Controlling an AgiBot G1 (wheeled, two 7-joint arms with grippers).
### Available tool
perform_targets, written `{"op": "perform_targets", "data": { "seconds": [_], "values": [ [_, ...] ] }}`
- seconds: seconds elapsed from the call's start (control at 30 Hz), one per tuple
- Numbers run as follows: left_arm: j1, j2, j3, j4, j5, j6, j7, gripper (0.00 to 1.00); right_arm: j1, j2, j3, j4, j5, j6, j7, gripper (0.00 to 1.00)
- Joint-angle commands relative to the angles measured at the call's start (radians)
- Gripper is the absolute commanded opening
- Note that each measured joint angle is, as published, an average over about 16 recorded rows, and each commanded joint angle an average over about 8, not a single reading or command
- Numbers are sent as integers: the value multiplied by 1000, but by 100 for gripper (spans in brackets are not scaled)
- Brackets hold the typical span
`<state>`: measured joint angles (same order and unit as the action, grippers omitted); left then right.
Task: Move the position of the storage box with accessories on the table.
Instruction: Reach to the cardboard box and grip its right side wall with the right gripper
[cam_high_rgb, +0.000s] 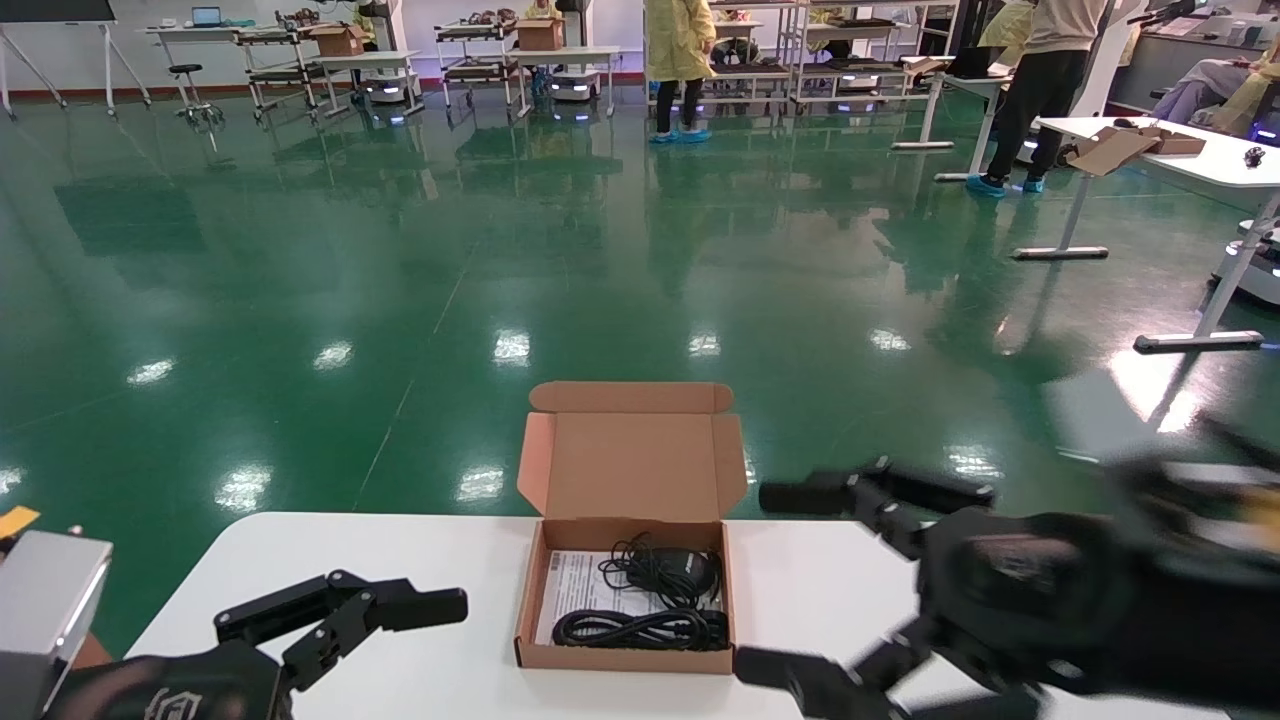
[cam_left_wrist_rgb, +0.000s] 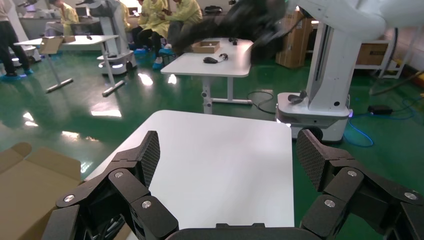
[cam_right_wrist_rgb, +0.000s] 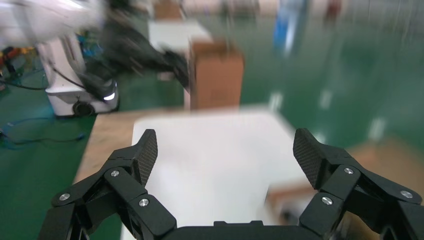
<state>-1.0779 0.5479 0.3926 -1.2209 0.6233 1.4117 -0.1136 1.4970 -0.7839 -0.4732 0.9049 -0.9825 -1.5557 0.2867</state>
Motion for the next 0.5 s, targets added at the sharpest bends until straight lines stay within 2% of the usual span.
{"op": "perform_targets", "data": {
  "seconds": [0.03, 0.27, 0.5],
  "values": [
    [0, 0, 0, 0, 0, 0, 0, 100, 72, -19, -51, -67, -67, 0, 77, 100],
    [0, 0, 0, 0, 0, 0, 0, 100, 261, -147, -180, -377, -295, 63, 161, 100],
    [0, 0, 0, 0, 0, 0, 0, 100, 317, -246, -207, -579, -355, 160, 157, 100]
  ]
}}
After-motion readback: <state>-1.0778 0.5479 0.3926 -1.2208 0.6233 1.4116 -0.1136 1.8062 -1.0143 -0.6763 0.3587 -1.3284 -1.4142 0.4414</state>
